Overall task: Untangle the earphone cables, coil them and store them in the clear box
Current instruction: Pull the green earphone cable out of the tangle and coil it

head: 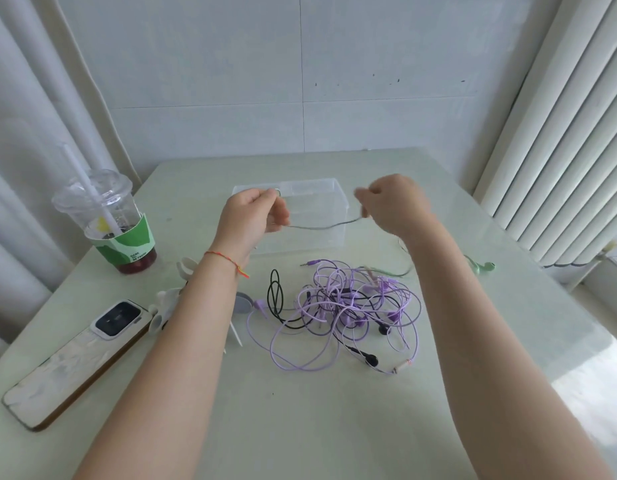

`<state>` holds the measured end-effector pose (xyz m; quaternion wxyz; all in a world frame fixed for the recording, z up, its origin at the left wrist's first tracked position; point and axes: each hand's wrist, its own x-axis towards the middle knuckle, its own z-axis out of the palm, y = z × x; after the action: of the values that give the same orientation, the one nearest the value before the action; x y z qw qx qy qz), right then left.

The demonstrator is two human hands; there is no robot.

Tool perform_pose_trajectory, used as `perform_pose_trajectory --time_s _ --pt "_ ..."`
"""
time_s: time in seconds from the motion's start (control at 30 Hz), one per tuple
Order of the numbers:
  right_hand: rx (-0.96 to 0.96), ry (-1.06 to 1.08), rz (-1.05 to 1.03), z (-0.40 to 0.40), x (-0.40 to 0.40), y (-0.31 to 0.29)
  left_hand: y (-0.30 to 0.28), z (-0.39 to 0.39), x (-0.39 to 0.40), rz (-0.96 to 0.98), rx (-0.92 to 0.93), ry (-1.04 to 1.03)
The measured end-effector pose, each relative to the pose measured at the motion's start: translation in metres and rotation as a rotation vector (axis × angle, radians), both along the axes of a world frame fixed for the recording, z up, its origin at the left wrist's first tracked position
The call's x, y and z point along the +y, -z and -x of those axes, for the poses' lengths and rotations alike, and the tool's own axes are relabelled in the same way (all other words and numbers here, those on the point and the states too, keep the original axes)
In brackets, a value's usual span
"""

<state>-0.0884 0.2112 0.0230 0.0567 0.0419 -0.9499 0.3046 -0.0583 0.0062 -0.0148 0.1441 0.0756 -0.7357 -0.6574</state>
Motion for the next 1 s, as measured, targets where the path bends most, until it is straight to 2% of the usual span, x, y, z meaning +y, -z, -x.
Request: perform_pose_trajectory --time_s 0.07,0.17,0.23,0.33,0.47,0.57,0.67,0.73,0.87,0.93,1.0 --pt "0.067 0.158 -0.369 0.001 0.009 0.004 0.0 0.001 -0.001 -0.032 0.018 -0.015" --pt "0.065 0.158 -0.51 0.006 0.016 0.013 -0.001 -0.001 -0.002 0.021 -0.014 0.04" --pt "0.116 0.024 -0.41 0.013 0.014 0.018 -0.003 -0.004 -0.001 0.046 -0.059 0.134" --pt "0.124 -0.201 -0.006 0.01 -0.006 0.014 -0.007 -0.008 0.005 0.032 -0.066 0.285" --pt "-0.129 -0.445 0.671 -0.018 -0.036 0.0 -0.013 -0.013 0.013 -0.051 -0.029 0.37" --pt "-0.337 -0.495 0.956 -0.026 -0.038 -0.005 -0.017 -0.015 0.015 -0.021 -0.018 0.359" --pt "-0.514 -0.489 1.015 -0.022 -0.033 -0.003 -0.017 -0.015 0.018 0.058 -0.036 0.314" --pt "-0.559 -0.439 0.982 -0.018 -0.038 0.0 -0.015 -0.016 0.01 0.078 -0.045 0.283" --pt "-0.476 -0.433 0.887 -0.016 -0.03 0.005 -0.01 -0.014 0.011 0.213 -0.131 0.279" --pt "-0.47 -0.449 0.866 -0.016 -0.03 0.008 -0.009 -0.014 0.01 0.18 -0.142 0.311" --pt "-0.419 -0.425 0.726 -0.014 -0.03 0.009 -0.01 -0.014 0.007 0.137 -0.15 0.349"
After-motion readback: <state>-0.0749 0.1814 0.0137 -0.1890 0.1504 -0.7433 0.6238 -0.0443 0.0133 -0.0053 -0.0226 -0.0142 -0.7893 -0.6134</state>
